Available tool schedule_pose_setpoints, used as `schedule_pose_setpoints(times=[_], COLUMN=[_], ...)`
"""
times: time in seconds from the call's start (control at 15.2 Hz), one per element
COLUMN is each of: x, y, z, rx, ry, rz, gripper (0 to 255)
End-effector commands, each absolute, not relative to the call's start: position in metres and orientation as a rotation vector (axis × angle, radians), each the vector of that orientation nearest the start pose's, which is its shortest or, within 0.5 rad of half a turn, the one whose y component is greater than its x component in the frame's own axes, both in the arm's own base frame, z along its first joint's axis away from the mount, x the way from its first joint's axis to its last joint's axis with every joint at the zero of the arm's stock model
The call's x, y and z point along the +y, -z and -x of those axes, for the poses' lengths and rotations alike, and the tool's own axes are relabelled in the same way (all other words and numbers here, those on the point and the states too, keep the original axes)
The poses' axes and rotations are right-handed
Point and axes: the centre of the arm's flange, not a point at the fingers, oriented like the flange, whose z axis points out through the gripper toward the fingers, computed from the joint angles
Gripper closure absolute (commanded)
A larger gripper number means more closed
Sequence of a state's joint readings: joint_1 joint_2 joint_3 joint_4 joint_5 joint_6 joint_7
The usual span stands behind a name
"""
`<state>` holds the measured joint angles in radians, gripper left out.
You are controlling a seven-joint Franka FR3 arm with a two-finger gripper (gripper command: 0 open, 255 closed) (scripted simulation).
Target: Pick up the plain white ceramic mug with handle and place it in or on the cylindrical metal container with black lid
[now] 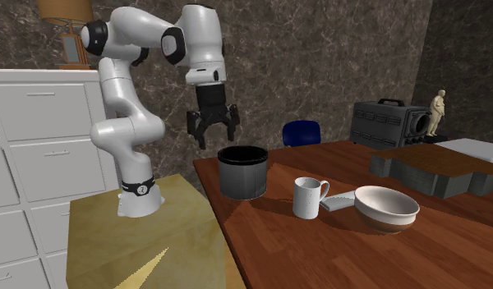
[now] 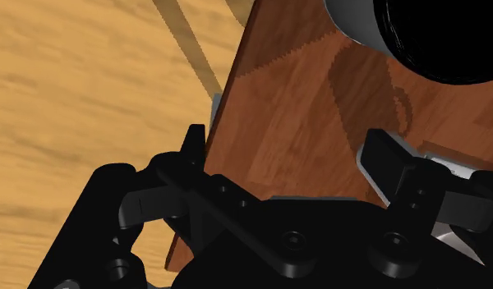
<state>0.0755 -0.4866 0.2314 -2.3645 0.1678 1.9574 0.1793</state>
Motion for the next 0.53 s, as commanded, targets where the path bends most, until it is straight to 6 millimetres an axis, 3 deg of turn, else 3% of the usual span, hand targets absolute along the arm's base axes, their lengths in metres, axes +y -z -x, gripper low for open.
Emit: schedule_pose_setpoints(times=[0.0, 0.46], x=[0.164, 0.234], y=[-0.497, -0.454], z=[-0.402, -0.443], rx=[-0.063, -0.033], ry=[0.109, 0.168], rz=[3.077, 3.089], gripper=[0, 0])
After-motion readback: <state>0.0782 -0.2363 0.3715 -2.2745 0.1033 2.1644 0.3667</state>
